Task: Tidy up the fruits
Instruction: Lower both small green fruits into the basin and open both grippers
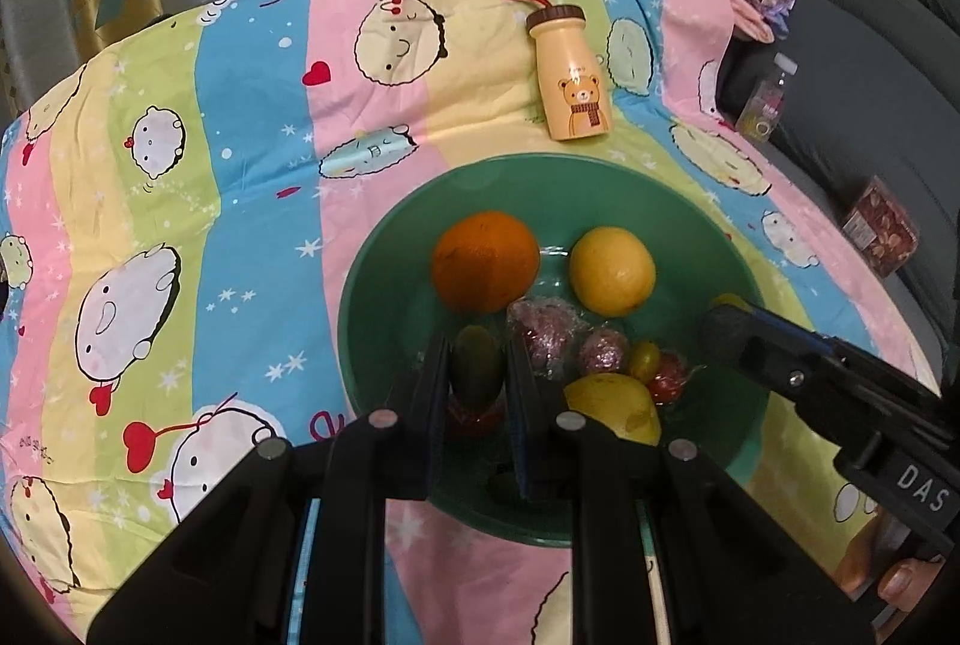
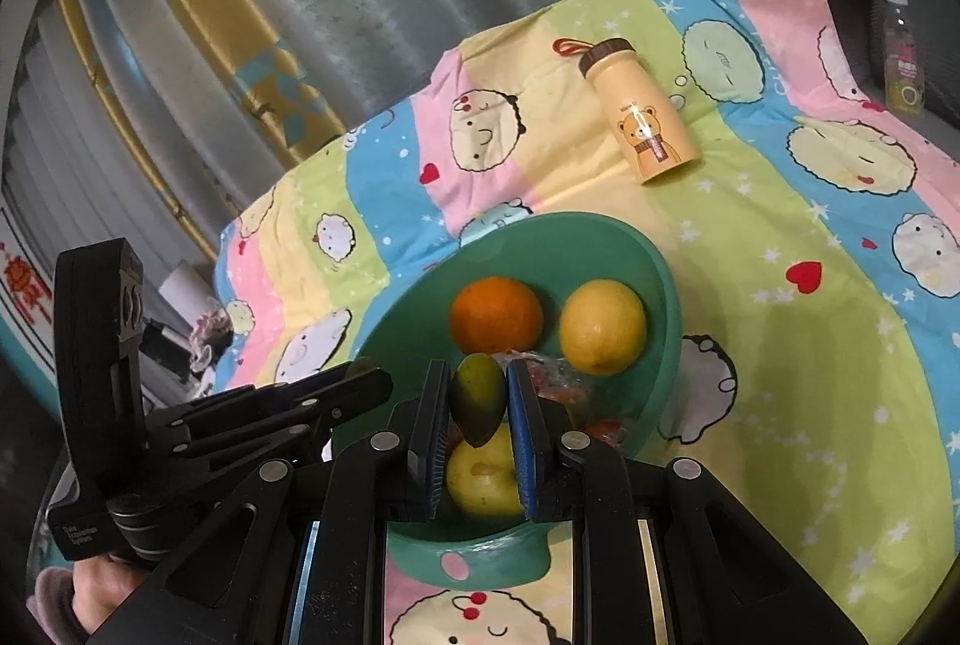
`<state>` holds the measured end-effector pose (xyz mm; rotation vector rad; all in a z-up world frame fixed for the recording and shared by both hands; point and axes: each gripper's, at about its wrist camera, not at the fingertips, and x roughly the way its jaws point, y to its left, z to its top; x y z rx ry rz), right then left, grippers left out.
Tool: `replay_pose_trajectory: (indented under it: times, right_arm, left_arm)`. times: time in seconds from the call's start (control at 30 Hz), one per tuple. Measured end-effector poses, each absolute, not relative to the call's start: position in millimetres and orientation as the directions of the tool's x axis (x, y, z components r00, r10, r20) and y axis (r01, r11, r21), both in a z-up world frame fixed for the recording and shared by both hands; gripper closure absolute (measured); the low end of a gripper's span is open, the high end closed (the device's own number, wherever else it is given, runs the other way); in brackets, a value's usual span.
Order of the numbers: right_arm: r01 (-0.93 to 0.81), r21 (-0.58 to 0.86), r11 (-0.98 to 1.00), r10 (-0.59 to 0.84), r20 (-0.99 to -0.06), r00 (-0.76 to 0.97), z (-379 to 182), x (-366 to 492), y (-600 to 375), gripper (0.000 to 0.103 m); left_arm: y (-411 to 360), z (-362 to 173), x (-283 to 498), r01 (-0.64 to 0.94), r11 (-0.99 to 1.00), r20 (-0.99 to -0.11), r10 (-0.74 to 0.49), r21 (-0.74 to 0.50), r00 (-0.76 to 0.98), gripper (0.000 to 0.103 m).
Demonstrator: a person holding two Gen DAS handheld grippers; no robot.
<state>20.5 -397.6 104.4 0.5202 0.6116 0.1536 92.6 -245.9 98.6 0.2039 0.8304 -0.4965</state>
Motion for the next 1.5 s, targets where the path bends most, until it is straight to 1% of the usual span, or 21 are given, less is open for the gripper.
replay_pose_trajectory:
  times: [0.17,0.3,0.5,0.8,1.5]
  right_arm:
    - [0.027,0.479,0.877,0.263,-0.527,0.808,105,21,-395,0.083]
    - [0.036,0.422,0.906,0.225,-0.551,0.804,107,22,-387,0.083]
    - [0.041,0.391,0.919,0.206,-0.568,0.797,106,23,-383,0.083]
    - [0.062,0.368,0.928,0.181,-0.588,0.789,105,23,-383,0.083]
    - [0.065,0.347,0.936,0.172,-0.608,0.775,103,25,-381,0.083]
  left_arm:
    - [-250,95,95,0.503,0.864,-0.759,-0.326,0.002,0.563,0.085]
    - [-254,92,96,0.506,0.862,-0.769,-0.308,0.023,0.561,0.085]
    - [-257,90,95,0.513,0.856,-0.764,-0.288,0.066,0.577,0.085]
    - [-262,87,95,0.526,0.846,-0.771,-0.276,0.088,0.573,0.085]
    - [-267,80,97,0.535,0.837,-0.793,-0.247,0.115,0.557,0.085]
